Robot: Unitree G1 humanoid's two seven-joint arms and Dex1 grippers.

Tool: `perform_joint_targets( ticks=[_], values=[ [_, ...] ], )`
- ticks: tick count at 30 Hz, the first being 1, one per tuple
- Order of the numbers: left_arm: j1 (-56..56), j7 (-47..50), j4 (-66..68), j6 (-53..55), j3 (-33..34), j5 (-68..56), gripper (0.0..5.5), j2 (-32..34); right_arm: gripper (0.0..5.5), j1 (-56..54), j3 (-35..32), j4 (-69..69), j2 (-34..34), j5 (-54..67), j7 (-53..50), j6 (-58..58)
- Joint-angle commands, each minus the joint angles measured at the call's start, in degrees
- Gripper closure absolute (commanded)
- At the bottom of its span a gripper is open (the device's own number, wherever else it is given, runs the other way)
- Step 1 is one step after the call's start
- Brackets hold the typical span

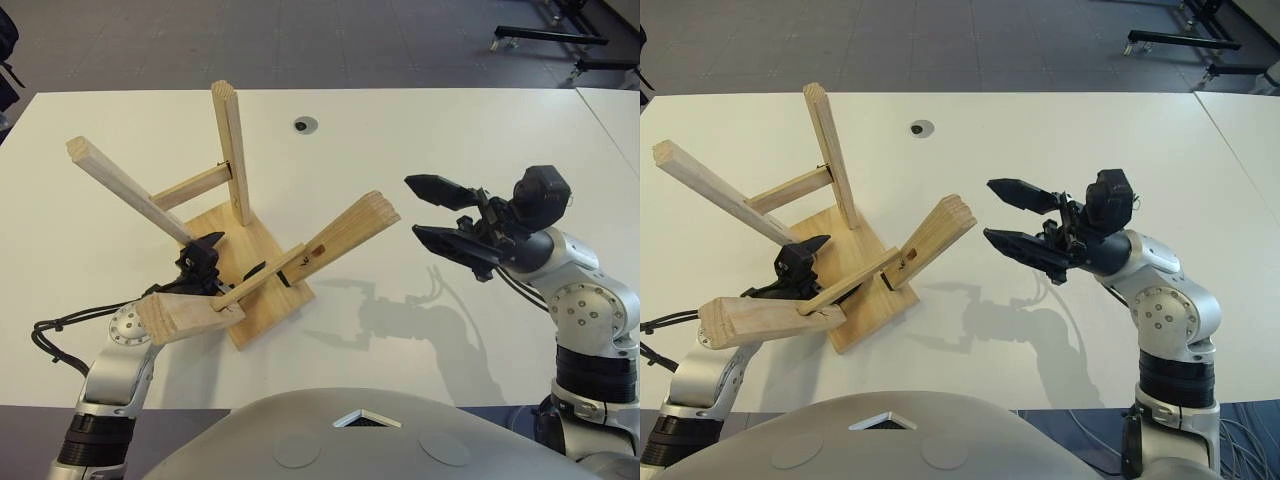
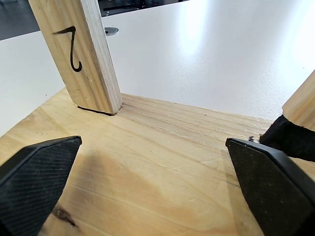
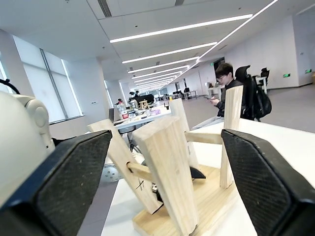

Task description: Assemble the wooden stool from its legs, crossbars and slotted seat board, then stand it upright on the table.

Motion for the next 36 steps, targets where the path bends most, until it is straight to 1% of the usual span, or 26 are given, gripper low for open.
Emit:
perform_joint_targets(
  ticks=[1,12,17,19,21,23,26,29,36],
  values=[
    [2.6,-0.5,1.8,3.6,-1.6,1.5,0.10,0.8,1.39,-0.7,1.2,-0.4,-0.5,-1.0,-0.2,-0.3],
    [1.7,-1.8,0.6,4.9,-1.6,0.8,0.10,2.0,1.39,-2.8,10.0,0.3,5.0,-10.5,-2.5,-8.1],
    [2.1,-2.3,0.0,5.1,-1.4,0.5,0.10,2.6,1.39,-3.0,12.4,0.1,6.6,-12.2,-3.3,-9.8],
    [2.4,-2.6,-0.3,5.2,-1.3,0.3,0.10,2.9,1.39,-3.2,11.6,-0.1,7.4,-10.9,-4.1,-9.8],
    [3.0,-2.5,-0.8,5.2,-1.1,0.1,0.10,3.0,1.39,-2.2,8.2,-1.4,6.0,-5.1,-3.9,-7.1],
    [3.8,-2.3,-1.4,5.3,-0.9,-0.1,0.10,3.0,1.39,-0.7,5.5,-2.4,3.0,-0.8,-2.3,-4.4],
    [5.0,-1.6,-2.3,5.7,-0.9,-0.2,0.10,2.7,1.39,0.6,3.9,-2.5,-1.1,1.3,0.3,-1.5],
    [5.7,-1.3,-3.1,6.0,-0.9,-0.2,0.10,2.5,1.39,0.0,4.3,-1.8,-2.1,0.2,1.1,-1.2],
    [6.1,-1.5,-4.0,6.9,-0.9,-0.4,0.10,2.9,1.39,-2.2,9.0,-1.2,1.3,-6.0,-0.8,-5.0]
  ],
)
